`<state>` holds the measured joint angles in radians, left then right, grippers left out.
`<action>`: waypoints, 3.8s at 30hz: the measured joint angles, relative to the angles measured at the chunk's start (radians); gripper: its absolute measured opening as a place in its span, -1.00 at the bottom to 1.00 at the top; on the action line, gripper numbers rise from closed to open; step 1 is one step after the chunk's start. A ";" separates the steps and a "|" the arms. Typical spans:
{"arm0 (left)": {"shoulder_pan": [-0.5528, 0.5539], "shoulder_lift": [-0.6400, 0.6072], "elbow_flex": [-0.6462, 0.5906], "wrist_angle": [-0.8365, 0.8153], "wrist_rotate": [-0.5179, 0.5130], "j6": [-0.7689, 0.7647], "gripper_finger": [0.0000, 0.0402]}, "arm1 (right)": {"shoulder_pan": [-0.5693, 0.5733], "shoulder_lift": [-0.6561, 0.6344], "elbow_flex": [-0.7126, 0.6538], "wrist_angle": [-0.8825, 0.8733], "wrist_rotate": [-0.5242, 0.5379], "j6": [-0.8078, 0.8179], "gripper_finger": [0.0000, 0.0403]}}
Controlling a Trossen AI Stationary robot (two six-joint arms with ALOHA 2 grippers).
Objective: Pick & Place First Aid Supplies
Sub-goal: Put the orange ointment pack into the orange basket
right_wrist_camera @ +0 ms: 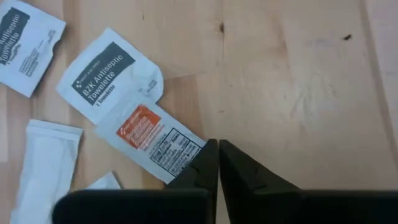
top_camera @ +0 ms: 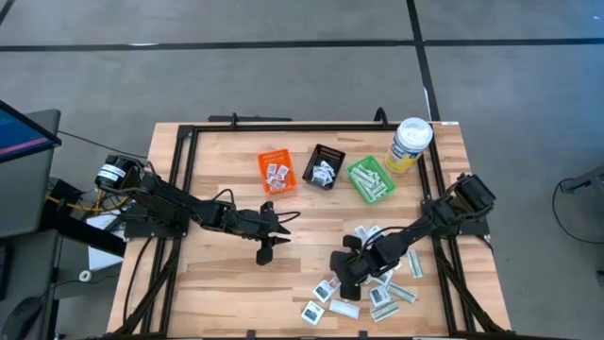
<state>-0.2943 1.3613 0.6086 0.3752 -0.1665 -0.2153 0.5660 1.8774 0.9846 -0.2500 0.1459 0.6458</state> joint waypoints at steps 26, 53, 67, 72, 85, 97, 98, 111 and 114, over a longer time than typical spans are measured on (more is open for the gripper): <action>0.000 0.000 0.000 0.000 0.000 -0.003 -0.47 | -0.011 -0.057 0.021 0.081 -0.029 -0.197 -0.87; 0.000 0.000 0.000 0.000 0.000 -0.003 -0.47 | -0.077 0.024 0.002 0.196 -0.287 -0.307 -0.21; 0.000 0.000 0.000 0.000 0.000 -0.003 -0.47 | -0.089 0.055 0.004 0.176 -0.315 -0.418 -0.74; 0.000 0.000 0.000 0.000 0.000 -0.003 -0.47 | -0.100 0.055 0.007 0.176 -0.324 -0.417 -0.96; 0.000 0.000 0.000 0.000 0.000 -0.004 -0.47 | -0.153 -0.030 0.041 0.088 -0.186 -0.412 -0.99; 0.000 0.000 0.000 0.015 -0.054 -0.063 -0.47 | -0.212 -0.037 0.041 0.138 0.471 -0.439 -0.99; 0.000 0.000 0.000 0.016 -0.075 -0.063 -0.47 | -0.221 -0.037 0.041 0.156 0.490 -0.439 -0.99; 0.042 0.000 0.000 0.037 -0.185 -0.165 -0.47 | -0.279 -0.038 0.042 0.319 0.482 -0.443 -0.99; 0.050 0.000 0.000 0.038 -0.185 -0.167 -0.47 | -0.278 -0.038 0.042 0.330 0.479 -0.443 -0.99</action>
<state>-0.2441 1.3613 0.6086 0.4129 -0.3515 -0.3824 0.2878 1.8393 1.0264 0.0800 0.6250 0.2024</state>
